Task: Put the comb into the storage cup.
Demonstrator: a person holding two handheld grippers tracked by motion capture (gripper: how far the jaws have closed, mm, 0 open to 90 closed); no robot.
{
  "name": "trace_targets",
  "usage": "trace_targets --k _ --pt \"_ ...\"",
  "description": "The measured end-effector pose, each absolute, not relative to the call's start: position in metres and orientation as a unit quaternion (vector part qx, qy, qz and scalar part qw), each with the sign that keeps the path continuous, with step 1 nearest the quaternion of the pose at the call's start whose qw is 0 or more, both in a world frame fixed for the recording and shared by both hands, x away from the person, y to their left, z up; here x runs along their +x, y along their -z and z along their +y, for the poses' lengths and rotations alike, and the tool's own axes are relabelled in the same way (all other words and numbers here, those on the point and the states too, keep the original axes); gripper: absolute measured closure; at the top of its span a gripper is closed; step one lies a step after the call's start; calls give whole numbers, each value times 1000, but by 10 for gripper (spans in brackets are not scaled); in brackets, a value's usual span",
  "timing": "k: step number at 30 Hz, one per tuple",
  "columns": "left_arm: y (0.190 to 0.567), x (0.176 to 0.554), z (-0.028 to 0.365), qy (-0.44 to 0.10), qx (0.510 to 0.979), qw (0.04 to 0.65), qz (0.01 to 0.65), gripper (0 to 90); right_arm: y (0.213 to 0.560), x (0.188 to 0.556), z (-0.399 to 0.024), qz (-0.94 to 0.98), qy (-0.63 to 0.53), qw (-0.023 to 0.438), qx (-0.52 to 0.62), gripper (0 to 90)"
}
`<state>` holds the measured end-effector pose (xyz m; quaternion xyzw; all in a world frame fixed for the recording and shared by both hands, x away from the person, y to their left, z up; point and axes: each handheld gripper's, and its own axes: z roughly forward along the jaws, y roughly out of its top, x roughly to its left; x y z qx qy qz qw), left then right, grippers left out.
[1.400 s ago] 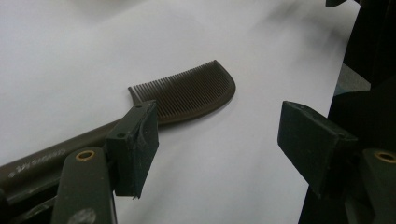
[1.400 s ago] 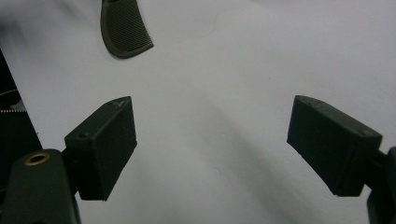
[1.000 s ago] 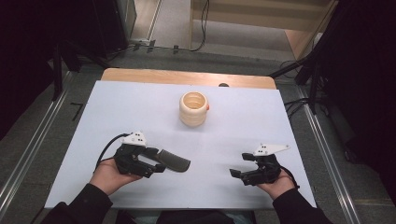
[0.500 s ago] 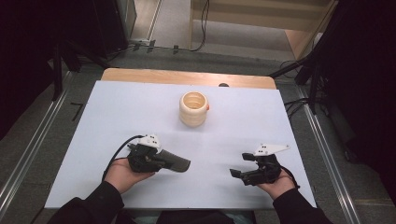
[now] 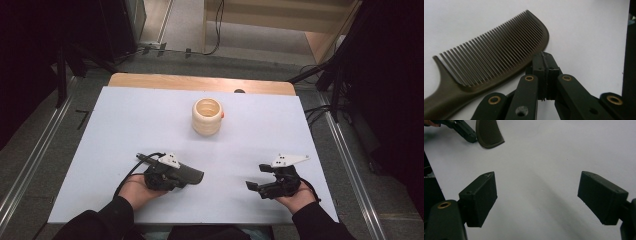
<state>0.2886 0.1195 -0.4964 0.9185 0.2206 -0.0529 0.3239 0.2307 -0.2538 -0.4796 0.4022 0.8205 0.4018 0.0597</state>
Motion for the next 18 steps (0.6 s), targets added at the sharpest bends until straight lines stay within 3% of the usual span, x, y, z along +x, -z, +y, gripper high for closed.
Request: trace_targets --k 18 --pt "499 311 111 28 906 337 256 900 481 231 -251 826 -394 57 398 139"
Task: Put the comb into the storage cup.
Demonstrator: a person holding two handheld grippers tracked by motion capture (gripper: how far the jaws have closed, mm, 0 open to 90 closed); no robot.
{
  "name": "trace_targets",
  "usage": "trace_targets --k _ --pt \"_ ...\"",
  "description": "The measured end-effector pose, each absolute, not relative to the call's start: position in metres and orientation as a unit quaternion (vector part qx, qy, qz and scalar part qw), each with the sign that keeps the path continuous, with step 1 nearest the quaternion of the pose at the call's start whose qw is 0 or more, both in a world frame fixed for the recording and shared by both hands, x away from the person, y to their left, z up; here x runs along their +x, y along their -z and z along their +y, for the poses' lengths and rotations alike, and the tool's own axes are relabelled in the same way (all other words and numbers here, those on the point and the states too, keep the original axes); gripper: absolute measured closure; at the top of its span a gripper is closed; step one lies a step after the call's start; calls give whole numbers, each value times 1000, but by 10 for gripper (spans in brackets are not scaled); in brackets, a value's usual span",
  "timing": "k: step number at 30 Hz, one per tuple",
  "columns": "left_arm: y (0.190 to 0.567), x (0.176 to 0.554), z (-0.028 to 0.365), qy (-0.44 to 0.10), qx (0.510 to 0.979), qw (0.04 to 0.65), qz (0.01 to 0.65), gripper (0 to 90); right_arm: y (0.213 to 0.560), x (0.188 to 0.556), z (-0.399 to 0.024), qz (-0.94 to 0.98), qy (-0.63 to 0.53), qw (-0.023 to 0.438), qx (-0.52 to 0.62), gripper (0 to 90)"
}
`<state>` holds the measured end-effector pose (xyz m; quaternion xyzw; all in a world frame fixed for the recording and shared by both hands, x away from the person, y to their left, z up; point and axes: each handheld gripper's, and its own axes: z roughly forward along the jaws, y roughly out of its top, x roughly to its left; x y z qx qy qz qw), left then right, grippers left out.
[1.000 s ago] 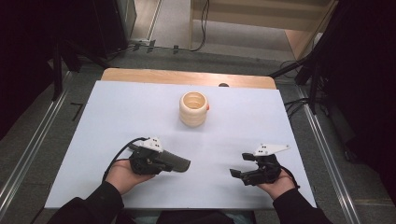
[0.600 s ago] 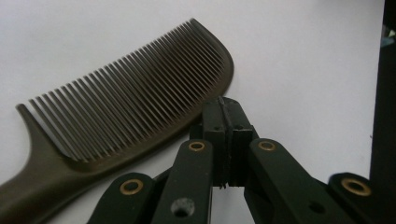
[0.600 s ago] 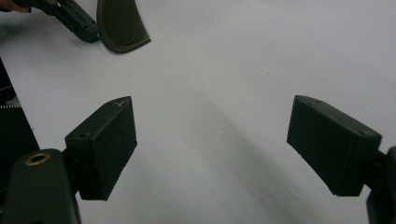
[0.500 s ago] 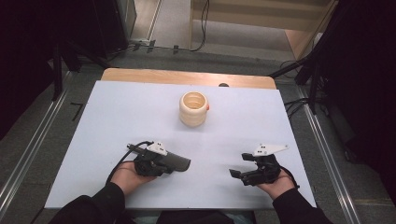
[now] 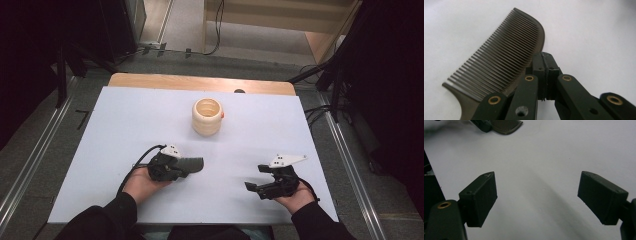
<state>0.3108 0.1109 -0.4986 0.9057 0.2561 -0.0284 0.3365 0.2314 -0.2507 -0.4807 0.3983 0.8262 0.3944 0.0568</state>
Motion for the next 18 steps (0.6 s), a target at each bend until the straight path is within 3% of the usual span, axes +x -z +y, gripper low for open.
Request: trace_targets --k 18 --pt "499 339 108 28 889 338 307 900 482 233 -249 829 -393 53 395 139"
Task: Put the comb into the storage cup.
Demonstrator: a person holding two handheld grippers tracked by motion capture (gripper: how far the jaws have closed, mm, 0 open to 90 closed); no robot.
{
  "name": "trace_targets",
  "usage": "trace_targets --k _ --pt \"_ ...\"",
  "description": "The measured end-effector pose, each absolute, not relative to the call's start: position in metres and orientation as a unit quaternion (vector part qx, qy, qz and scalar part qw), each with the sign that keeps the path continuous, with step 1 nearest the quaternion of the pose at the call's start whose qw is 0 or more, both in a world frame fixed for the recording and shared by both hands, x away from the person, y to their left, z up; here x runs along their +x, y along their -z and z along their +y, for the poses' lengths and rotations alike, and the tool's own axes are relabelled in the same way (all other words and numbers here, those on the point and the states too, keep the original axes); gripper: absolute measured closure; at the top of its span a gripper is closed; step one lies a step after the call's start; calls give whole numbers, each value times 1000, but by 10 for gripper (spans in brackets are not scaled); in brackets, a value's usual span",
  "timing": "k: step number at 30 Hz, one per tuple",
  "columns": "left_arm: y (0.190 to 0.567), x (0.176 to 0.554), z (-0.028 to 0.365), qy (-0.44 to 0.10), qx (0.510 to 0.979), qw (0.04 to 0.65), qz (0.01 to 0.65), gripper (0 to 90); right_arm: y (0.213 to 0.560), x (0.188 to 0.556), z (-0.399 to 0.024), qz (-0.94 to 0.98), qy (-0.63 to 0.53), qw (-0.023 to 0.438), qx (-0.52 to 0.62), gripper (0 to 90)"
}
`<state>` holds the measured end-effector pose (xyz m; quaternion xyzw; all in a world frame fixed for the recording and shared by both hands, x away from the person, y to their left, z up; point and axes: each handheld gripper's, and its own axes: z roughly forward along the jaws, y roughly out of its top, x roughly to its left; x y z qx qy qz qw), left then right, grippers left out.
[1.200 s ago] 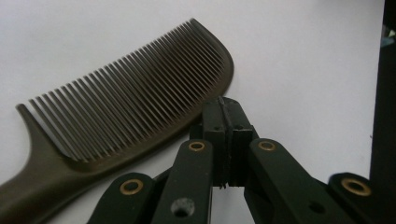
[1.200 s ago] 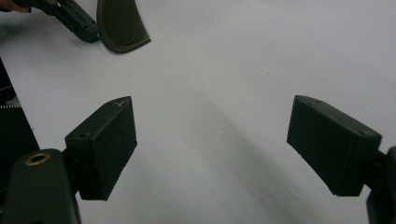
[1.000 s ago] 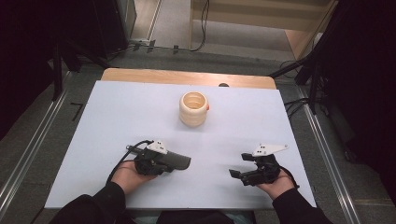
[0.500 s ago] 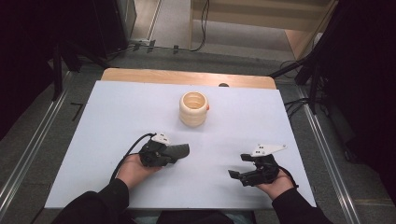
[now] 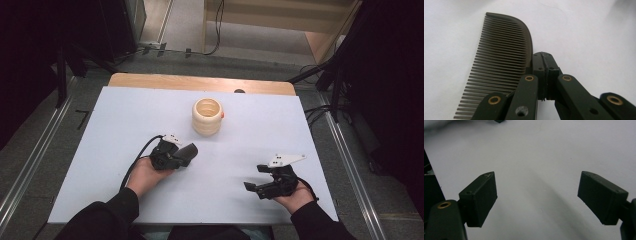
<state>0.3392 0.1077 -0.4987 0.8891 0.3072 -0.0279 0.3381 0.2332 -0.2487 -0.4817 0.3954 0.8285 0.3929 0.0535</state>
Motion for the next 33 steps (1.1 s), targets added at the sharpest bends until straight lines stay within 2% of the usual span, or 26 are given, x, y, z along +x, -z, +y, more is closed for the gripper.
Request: trace_targets --k 8,15,21,23,25,28,33 --pt "498 346 109 29 884 338 322 900 482 233 -248 829 -392 52 395 139" --pt "482 342 119 50 869 372 322 792 481 232 -249 828 -396 50 394 139" --pt "464 333 139 69 851 396 338 599 480 232 -250 825 -402 49 395 139" --pt "460 330 146 70 847 401 340 561 480 232 -250 824 -404 49 395 139" --pt "456 327 152 60 848 405 337 479 480 232 -250 823 -407 47 394 139" --pt "453 321 163 49 844 417 333 411 480 232 -250 823 -408 46 393 139" --pt "453 311 179 47 837 426 339 368 480 232 -250 823 -407 45 393 139"
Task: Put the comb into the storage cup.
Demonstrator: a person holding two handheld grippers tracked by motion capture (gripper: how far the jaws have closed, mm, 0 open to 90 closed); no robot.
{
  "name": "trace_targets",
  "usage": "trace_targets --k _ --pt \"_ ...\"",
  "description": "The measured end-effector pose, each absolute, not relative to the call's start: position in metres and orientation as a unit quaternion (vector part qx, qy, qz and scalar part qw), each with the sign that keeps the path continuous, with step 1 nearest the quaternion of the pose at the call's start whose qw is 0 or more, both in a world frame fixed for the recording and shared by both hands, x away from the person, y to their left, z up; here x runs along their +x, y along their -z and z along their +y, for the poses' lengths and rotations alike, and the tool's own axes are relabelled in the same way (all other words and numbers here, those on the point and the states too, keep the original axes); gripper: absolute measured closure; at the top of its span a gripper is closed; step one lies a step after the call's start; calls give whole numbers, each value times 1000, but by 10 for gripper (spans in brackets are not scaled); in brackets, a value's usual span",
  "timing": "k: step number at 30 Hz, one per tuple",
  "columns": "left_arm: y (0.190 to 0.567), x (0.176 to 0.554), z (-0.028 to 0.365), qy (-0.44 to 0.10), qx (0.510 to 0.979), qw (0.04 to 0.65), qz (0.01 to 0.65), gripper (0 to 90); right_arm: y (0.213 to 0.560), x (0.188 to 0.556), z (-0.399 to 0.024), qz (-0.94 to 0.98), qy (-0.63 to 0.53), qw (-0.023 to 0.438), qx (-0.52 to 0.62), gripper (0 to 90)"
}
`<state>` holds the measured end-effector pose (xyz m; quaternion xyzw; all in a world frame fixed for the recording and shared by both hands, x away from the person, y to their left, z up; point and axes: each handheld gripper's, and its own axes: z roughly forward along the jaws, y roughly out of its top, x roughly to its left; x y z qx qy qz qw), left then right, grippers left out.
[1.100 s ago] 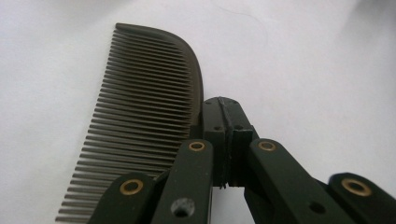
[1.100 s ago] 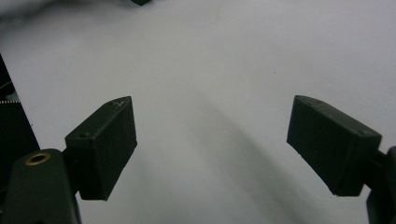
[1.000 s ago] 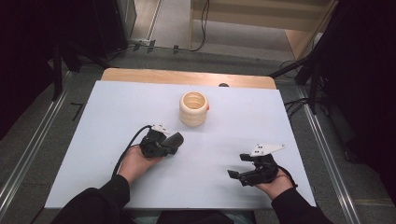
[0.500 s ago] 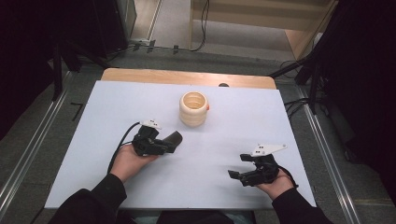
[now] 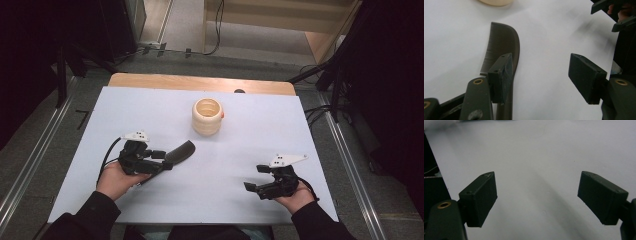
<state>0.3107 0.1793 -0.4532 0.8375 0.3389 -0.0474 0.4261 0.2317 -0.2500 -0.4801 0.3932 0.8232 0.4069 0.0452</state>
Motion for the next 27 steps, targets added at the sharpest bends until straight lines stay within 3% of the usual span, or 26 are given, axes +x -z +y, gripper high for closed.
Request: trace_targets --k 27 --pt "452 270 222 27 840 419 343 300 481 232 -252 825 -405 43 393 139"
